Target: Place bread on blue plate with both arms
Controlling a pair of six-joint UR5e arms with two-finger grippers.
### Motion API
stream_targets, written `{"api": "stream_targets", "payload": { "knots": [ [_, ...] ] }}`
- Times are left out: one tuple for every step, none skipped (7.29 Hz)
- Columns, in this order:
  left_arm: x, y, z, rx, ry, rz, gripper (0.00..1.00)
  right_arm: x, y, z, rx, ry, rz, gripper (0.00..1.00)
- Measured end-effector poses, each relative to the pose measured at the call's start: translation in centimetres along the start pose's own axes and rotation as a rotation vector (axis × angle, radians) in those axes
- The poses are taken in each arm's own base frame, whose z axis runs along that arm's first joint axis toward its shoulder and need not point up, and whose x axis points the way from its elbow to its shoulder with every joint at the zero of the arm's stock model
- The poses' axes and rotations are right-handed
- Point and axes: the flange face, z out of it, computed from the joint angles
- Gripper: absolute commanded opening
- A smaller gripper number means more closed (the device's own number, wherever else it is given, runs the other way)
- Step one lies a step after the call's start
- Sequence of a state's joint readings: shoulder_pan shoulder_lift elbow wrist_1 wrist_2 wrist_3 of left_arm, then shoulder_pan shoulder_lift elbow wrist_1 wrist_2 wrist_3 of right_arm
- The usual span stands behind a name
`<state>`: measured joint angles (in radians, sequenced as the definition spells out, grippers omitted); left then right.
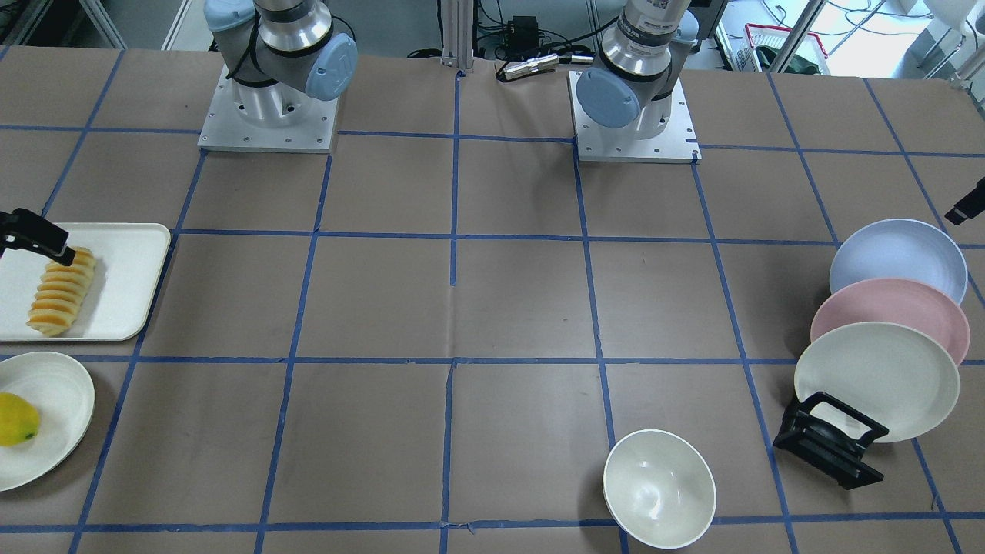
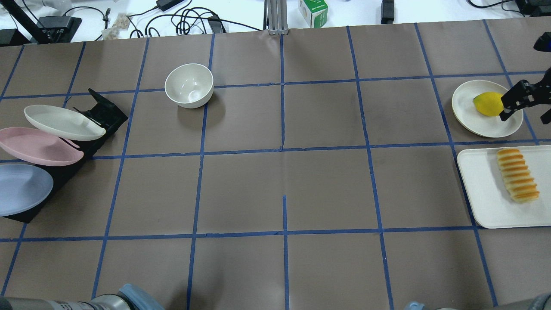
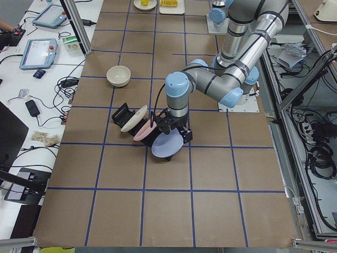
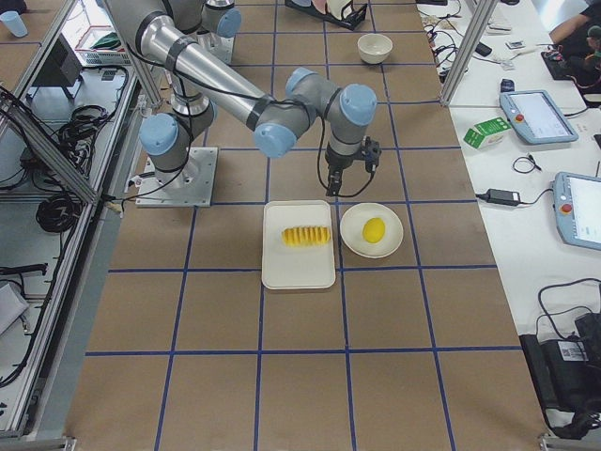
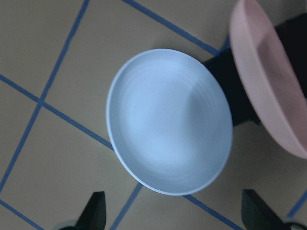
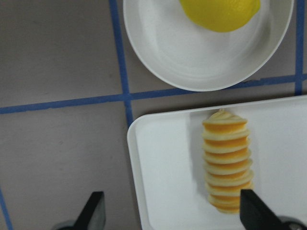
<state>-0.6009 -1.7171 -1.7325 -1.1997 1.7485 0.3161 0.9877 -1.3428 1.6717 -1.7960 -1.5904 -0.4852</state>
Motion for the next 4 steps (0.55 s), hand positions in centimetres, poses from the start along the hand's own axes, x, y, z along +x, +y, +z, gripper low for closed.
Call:
{"api": "stream_targets", "payload": {
  "knots": [
    [-0.8, -0.3, 1.5, -0.024, 0.0, -0.018, 1.0, 1.8, -1.1, 2.3, -0.014, 0.036, -0.008, 1.0],
    [-1.1, -0.7, 2.8, -0.044, 0.005, -0.048, 1.0, 3.0, -2.0, 4.5, -0.031, 0.059, -0.011, 1.0],
    [-1.0, -1.1, 3.9, -0.057, 0.012, -0.094, 1.0, 3.7, -2.9, 6.8, -0.046, 0.066, -0.01, 1.0],
    [-0.8, -1.6, 5.0, -0.067, 0.03, -0.133, 0.98, 3.8, -3.1, 8.9, -0.07, 0.059, -0.009, 1.0]
  ]
}}
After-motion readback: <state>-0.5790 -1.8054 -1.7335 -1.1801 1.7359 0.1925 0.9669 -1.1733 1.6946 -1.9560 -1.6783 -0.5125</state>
